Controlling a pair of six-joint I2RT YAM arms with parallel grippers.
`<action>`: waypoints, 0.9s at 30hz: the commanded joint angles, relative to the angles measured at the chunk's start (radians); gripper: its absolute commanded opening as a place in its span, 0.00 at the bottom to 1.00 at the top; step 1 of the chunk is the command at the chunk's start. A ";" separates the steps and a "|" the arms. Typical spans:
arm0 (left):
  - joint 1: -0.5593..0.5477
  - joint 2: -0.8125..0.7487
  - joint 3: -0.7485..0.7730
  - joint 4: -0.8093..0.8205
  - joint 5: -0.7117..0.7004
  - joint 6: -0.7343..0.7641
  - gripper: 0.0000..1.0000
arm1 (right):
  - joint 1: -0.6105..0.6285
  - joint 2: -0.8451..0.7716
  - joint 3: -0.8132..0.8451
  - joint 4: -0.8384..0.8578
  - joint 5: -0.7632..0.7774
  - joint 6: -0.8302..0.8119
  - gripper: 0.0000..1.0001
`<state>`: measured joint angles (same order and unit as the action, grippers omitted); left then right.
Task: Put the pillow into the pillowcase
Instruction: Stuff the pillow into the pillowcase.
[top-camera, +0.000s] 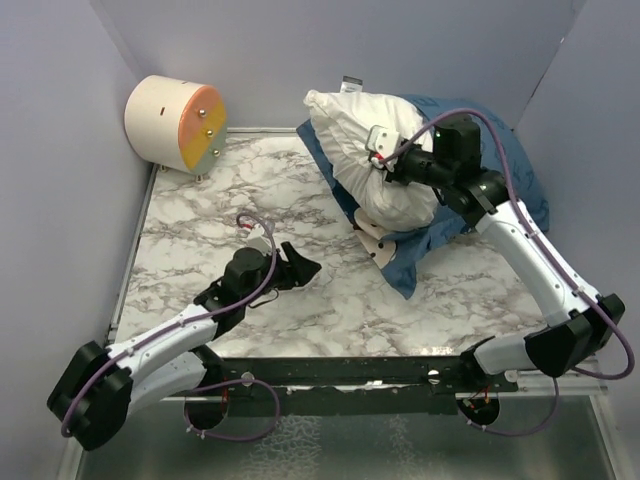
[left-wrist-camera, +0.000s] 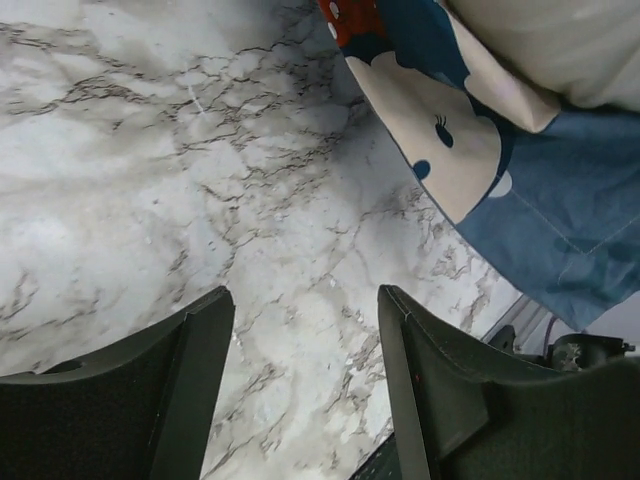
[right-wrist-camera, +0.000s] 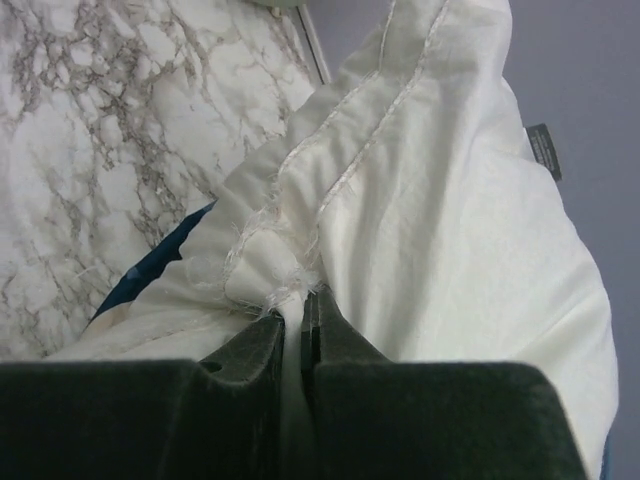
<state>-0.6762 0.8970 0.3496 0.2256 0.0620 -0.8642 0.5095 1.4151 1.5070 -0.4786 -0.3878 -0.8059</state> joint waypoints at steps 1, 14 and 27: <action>0.003 0.170 0.018 0.357 0.062 -0.099 0.63 | -0.040 -0.060 -0.067 0.044 -0.163 0.064 0.01; -0.083 0.562 0.203 0.636 -0.061 -0.179 0.72 | -0.080 -0.109 -0.150 0.062 -0.202 0.096 0.01; -0.108 0.970 0.438 0.698 -0.157 -0.160 0.69 | -0.089 -0.127 -0.165 0.063 -0.235 0.107 0.01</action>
<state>-0.7811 1.7706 0.6888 0.8421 -0.0490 -1.0393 0.4427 1.3445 1.3430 -0.4934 -0.5999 -0.7258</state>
